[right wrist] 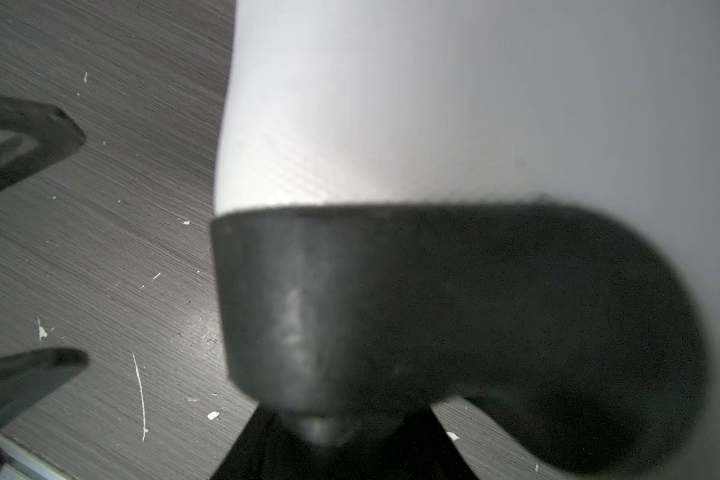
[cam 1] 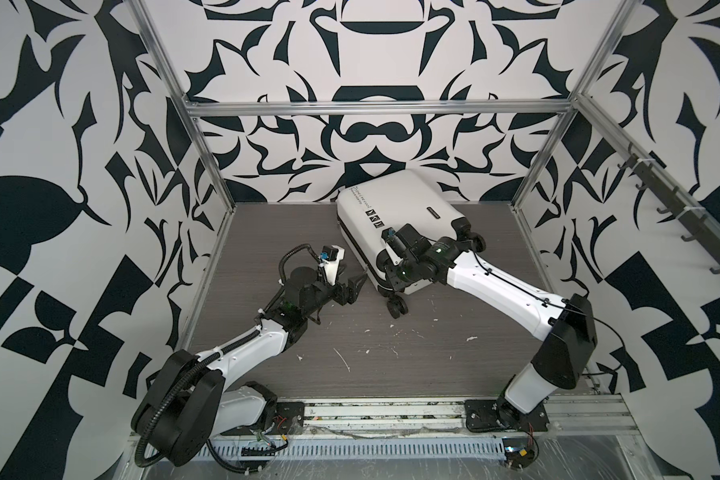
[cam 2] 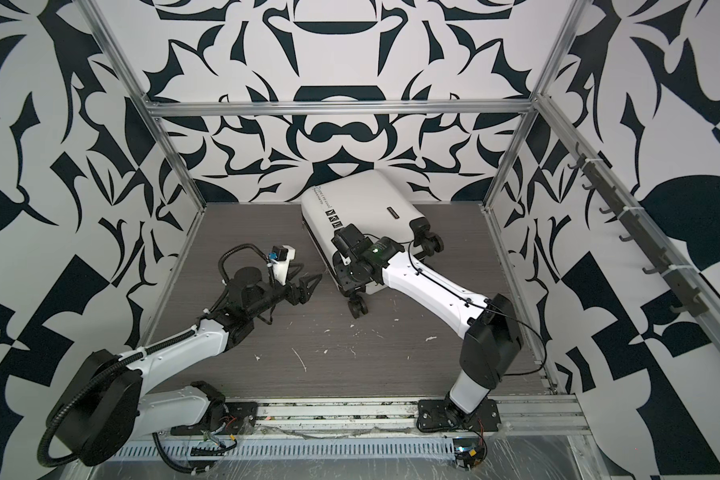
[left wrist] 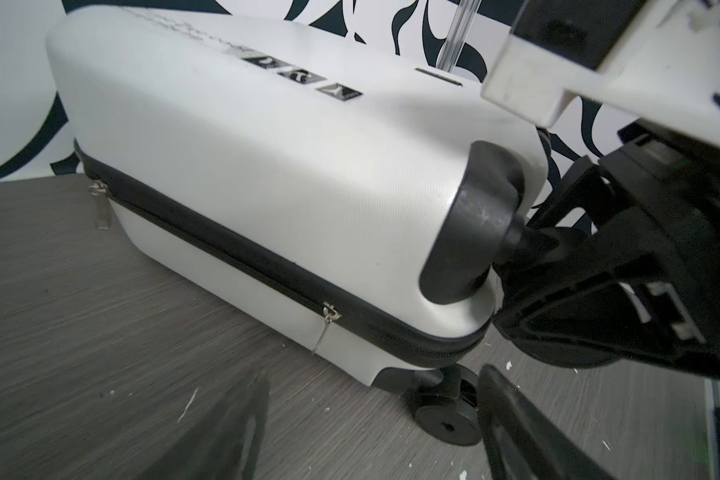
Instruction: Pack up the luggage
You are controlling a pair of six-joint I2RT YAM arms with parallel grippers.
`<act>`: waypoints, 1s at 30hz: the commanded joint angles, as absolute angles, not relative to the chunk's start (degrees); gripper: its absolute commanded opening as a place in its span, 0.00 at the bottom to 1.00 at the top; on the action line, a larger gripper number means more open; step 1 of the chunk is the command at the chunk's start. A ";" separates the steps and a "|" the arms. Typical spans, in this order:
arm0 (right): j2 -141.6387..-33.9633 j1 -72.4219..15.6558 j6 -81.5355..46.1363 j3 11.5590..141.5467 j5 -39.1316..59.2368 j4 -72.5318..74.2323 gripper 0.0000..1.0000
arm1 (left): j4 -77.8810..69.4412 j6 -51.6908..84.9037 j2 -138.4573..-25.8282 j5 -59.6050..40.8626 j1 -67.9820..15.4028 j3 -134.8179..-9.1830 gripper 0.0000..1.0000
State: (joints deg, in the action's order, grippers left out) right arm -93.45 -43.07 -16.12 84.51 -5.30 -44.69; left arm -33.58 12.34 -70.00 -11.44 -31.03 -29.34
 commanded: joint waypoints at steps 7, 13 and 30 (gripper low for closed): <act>-83.44 -39.93 -15.19 79.84 -3.77 -38.30 0.00 | -44.56 8.15 -74.79 -19.06 -32.11 -26.95 0.64; -80.75 -38.93 -15.03 76.49 -2.60 -37.53 0.00 | -48.66 7.68 -83.67 -20.58 -32.70 -27.65 0.53; -79.70 -38.45 -15.38 74.70 -2.09 -37.35 0.00 | -61.26 7.38 -102.75 -20.37 -32.85 -34.68 0.37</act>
State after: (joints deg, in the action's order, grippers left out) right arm -83.77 -39.29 -13.41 73.41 -0.82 -40.10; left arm -58.94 8.32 -101.36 -19.27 -32.71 -32.34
